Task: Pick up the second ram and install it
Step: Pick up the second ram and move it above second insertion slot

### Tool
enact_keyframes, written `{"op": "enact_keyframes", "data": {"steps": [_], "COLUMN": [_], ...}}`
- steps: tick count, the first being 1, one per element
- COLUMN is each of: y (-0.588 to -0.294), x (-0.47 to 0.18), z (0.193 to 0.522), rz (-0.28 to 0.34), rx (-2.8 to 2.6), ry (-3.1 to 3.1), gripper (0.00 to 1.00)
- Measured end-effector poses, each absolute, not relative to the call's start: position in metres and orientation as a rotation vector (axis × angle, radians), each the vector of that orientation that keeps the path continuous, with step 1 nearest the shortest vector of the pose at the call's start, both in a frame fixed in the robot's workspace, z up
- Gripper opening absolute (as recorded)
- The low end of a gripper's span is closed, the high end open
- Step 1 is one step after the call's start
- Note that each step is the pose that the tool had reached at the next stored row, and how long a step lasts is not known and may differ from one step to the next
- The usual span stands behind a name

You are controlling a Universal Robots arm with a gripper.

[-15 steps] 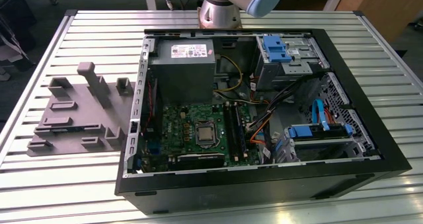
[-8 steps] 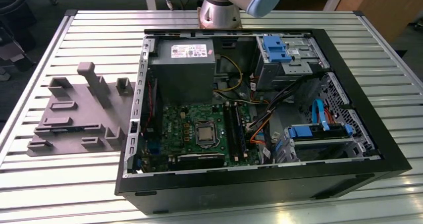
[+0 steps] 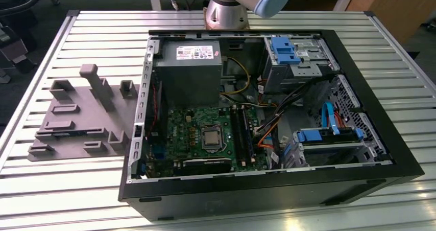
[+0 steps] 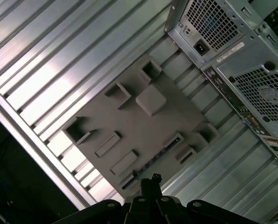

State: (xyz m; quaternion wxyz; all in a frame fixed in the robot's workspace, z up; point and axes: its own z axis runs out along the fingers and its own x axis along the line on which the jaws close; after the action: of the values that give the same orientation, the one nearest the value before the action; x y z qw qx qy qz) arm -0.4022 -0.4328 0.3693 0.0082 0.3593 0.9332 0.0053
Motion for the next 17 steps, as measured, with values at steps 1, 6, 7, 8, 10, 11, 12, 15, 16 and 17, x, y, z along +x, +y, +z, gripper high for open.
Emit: {"op": "enact_keyframes", "data": {"steps": [1,6,7,8,10,11,12,15,16,17], "y": [-0.4327,-0.4327,-0.4328,-0.4327,-0.4327,-0.4327,-0.4328,-0.4327,-0.4328,-0.4328], "x": [-0.4022,-0.4022,-0.4022,-0.4022,-0.4022,-0.4022,-0.4022,-0.4022,-0.4022,-0.4022], "z": [0.3693,0.3691,0.3691,0.3690,0.3690,0.3690,0.3689,0.3689,0.3689,0.3689], "rz": [0.017,0.018,0.018,0.019,0.019,0.019,0.019,0.020,0.020,0.021], "rx": [1.097,0.962,0.935,0.908,0.854,0.827,0.799,0.717,0.690,0.663], "ry": [2.927,2.974,2.983,2.991,3.007,3.015,3.023,3.043,3.050,3.056], "gripper": [0.11,0.11,0.11,0.11,0.11,0.11,0.11,0.11,0.11,0.11]}}
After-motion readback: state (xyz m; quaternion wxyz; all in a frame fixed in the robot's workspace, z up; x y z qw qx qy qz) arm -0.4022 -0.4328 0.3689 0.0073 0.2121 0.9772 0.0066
